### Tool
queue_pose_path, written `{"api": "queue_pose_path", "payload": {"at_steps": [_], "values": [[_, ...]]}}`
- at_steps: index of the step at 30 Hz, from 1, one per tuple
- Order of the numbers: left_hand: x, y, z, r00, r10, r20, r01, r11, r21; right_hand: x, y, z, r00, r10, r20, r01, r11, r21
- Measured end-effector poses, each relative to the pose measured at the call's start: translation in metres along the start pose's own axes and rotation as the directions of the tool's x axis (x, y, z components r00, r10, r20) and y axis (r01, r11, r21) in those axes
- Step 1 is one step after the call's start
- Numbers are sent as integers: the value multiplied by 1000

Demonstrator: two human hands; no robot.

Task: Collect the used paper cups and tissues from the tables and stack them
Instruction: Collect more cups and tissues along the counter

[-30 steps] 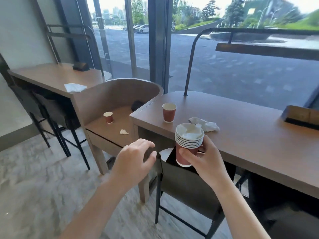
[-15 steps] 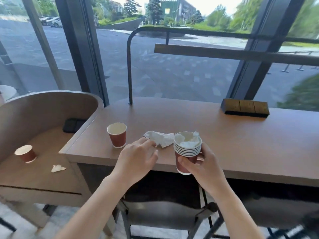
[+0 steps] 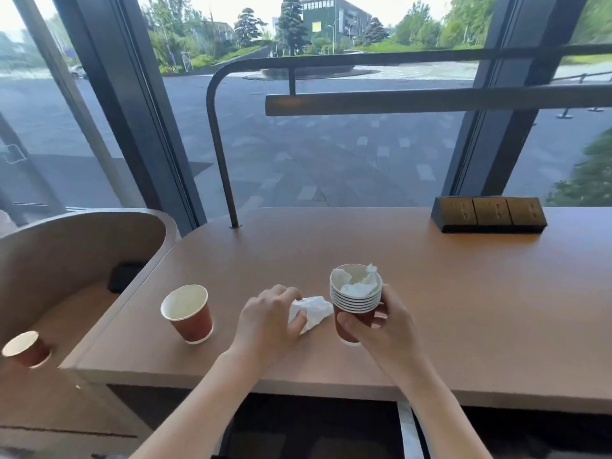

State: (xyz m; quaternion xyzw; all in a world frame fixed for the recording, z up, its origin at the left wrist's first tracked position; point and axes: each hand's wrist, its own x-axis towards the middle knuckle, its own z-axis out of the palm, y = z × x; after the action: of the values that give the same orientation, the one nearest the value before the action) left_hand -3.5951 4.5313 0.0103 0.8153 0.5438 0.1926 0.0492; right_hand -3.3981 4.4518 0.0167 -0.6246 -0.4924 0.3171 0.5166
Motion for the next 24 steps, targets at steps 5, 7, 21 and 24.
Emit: {"api": "queue_pose_path", "payload": {"at_steps": [5, 7, 21, 24], "values": [[15, -3, 18, 998, -11, 56, 13, 1000, -27, 17, 11, 4, 1000, -7, -16, 7, 1000, 9], [21, -4, 24, 997, 16, 70, -14, 999, -30, 25, 14, 4, 1000, -4, -27, 4, 1000, 11], [25, -24, 37, 999, 22, -43, -29, 986, -167, 45, 8, 18, 1000, -26, -13, 27, 999, 27], [40, -16, 9, 984, -78, -161, 20, 942, -336, 43, 7, 16, 1000, -24, 5, 24, 999, 30]]}}
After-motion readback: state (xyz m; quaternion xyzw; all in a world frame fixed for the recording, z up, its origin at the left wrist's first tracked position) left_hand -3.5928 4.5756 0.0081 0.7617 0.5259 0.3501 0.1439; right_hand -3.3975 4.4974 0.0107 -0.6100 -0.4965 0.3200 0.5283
